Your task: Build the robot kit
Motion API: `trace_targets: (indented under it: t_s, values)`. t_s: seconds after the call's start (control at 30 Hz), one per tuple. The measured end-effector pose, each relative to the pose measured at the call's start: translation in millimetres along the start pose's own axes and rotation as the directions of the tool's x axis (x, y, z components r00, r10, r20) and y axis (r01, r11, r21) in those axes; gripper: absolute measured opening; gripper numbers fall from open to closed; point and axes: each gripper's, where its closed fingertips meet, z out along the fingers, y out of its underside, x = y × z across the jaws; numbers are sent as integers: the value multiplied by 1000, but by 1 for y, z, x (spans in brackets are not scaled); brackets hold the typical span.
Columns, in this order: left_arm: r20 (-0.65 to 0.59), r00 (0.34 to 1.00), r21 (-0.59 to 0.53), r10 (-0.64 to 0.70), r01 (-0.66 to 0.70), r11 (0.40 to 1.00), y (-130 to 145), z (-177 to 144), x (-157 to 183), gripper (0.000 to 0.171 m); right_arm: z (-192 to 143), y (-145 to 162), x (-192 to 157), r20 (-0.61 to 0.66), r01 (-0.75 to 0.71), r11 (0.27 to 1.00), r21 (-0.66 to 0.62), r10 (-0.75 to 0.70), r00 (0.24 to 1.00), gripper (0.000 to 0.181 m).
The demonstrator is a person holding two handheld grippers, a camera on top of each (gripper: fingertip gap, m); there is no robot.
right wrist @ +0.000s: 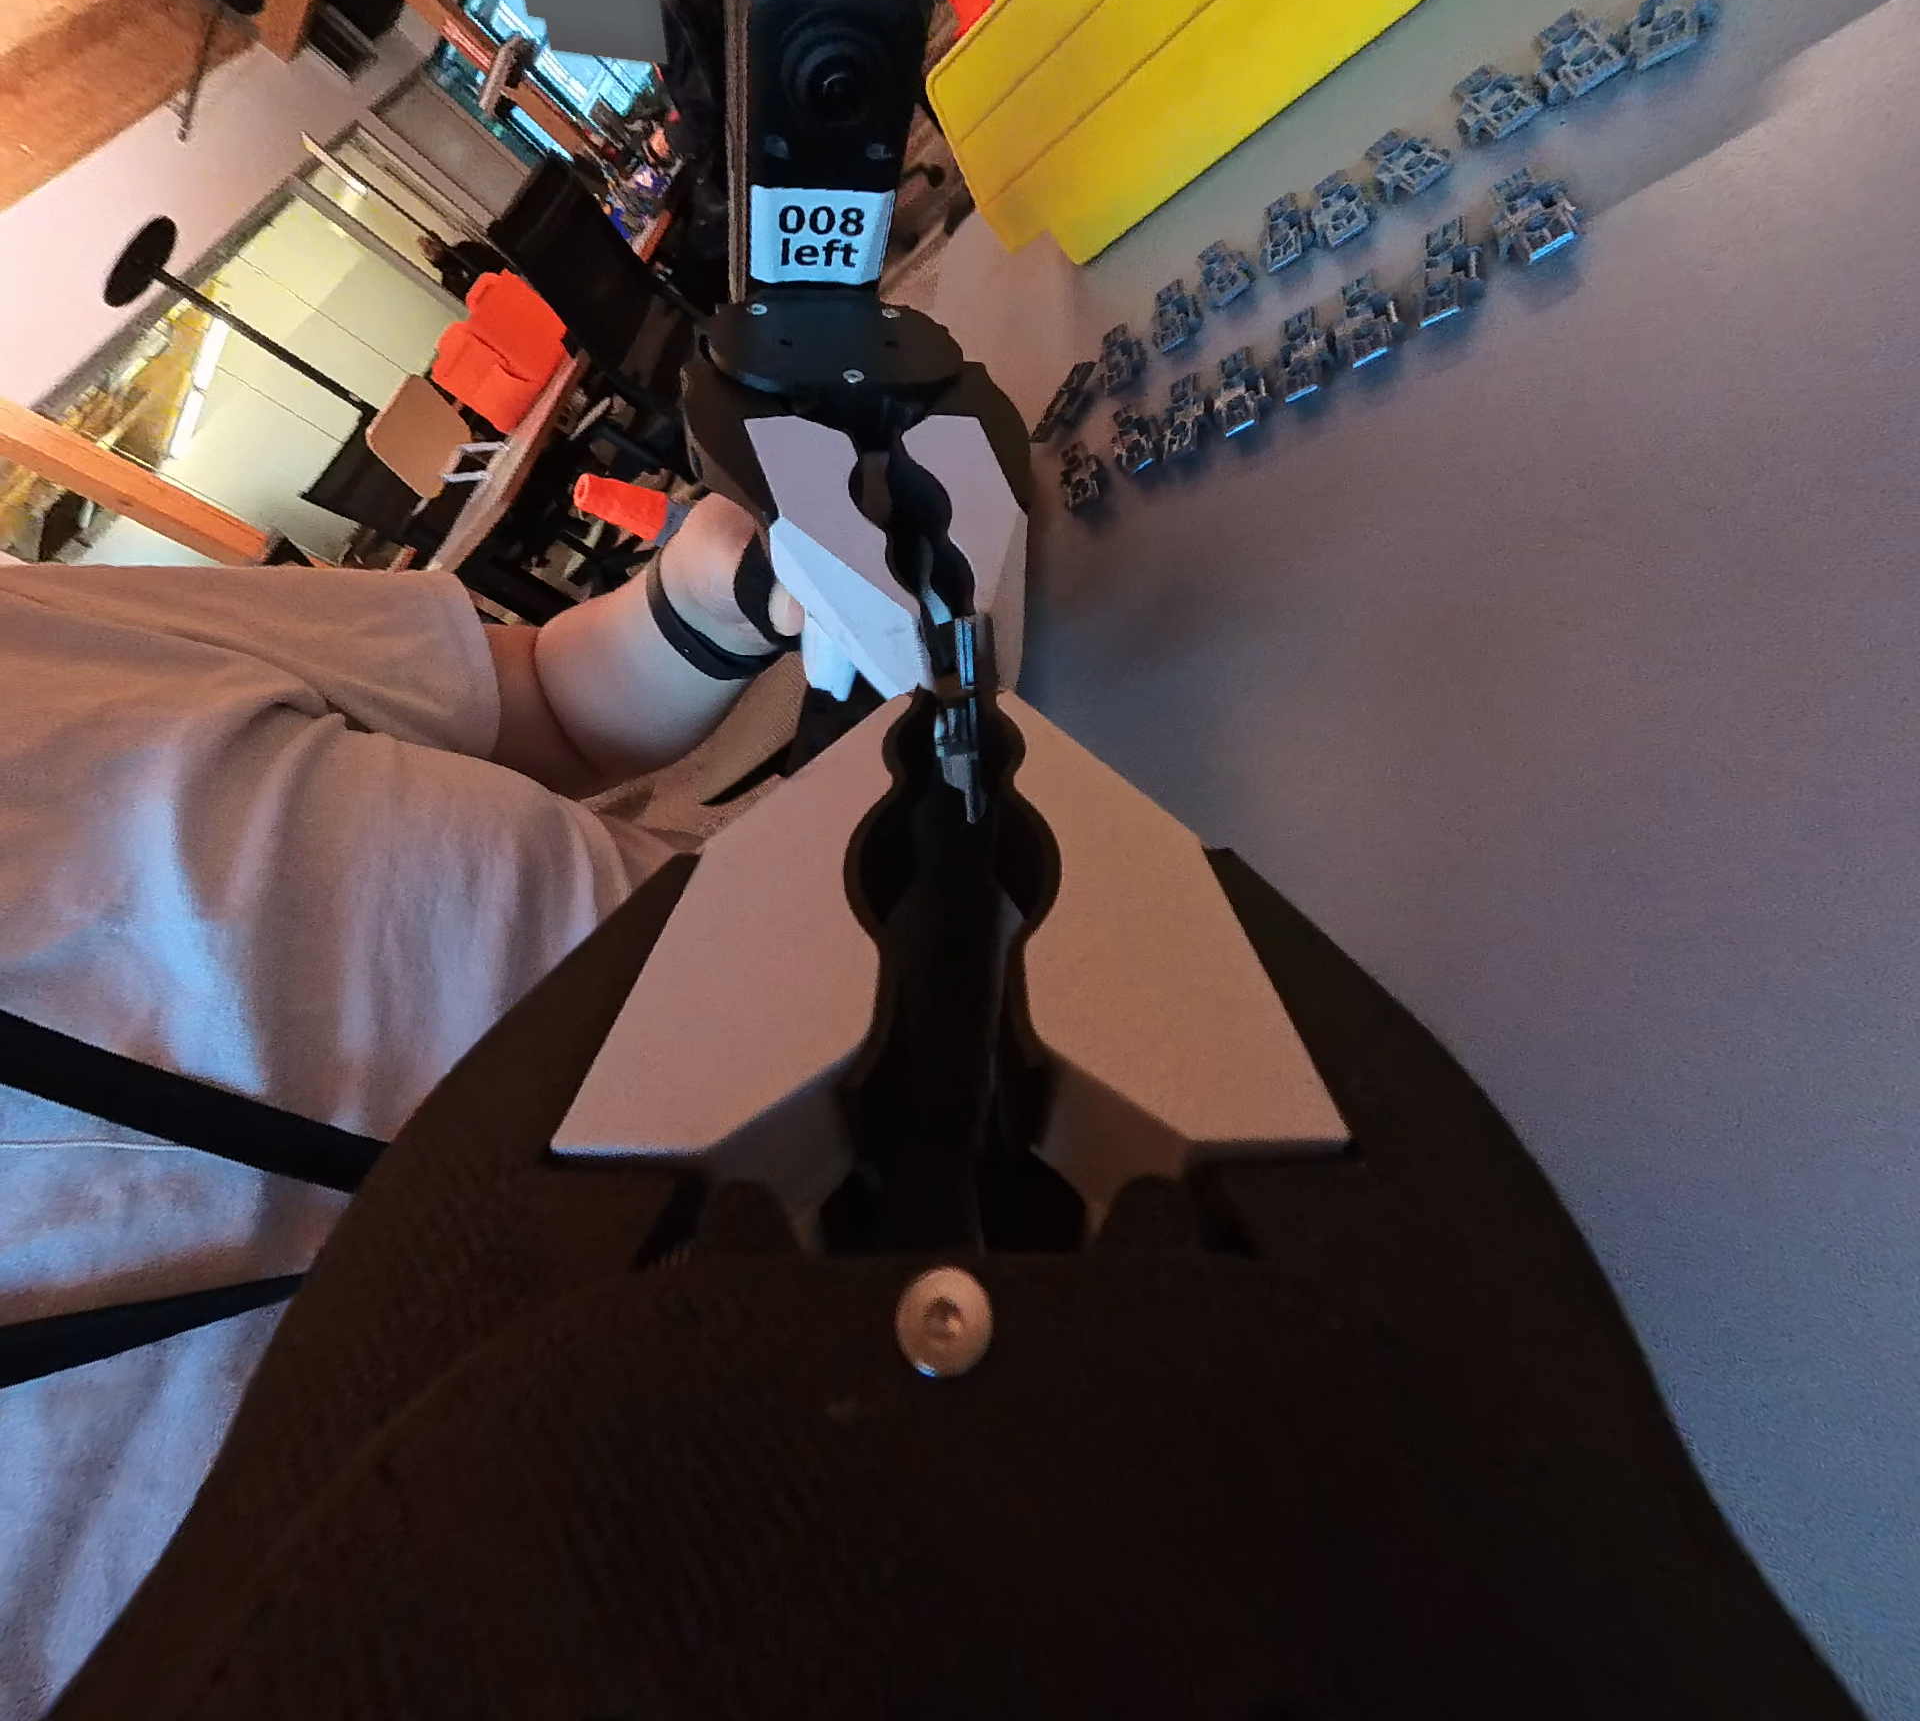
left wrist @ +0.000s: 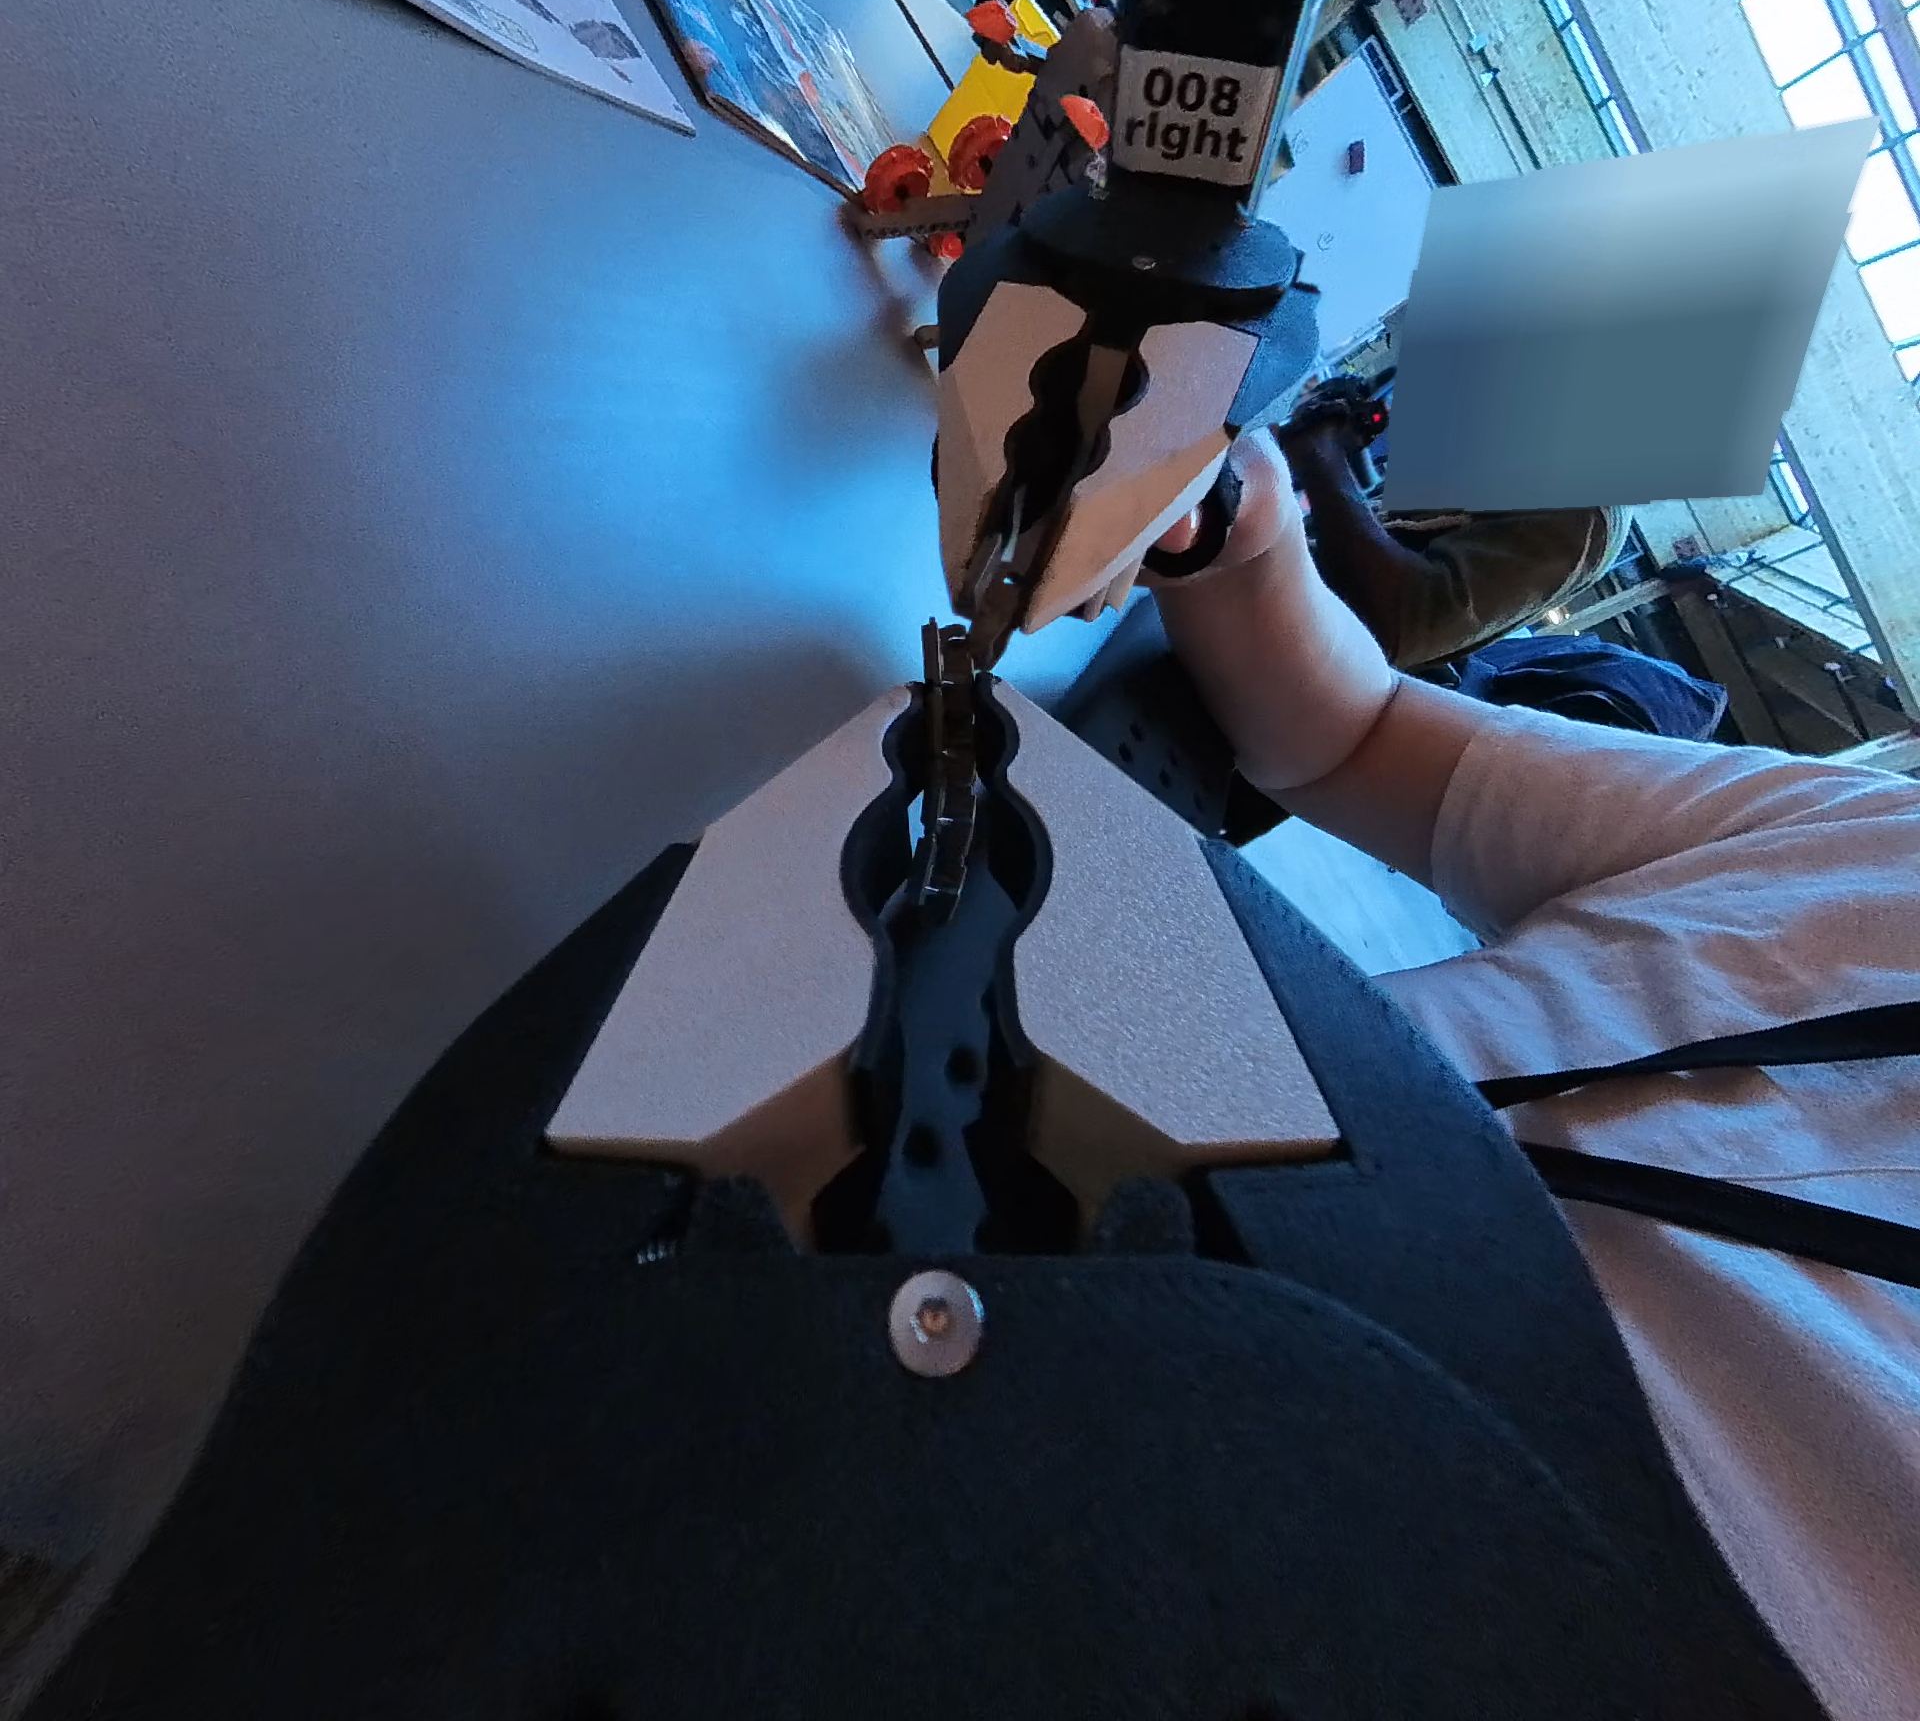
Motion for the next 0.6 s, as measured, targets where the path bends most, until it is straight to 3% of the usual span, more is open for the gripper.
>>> trace_targets:
  t_s: [0.6]
  values:
    - [-23,1000,-44,-18,17,999,7,0,3,6,4,7,2,-104,84,995,-53,-89,991,5]
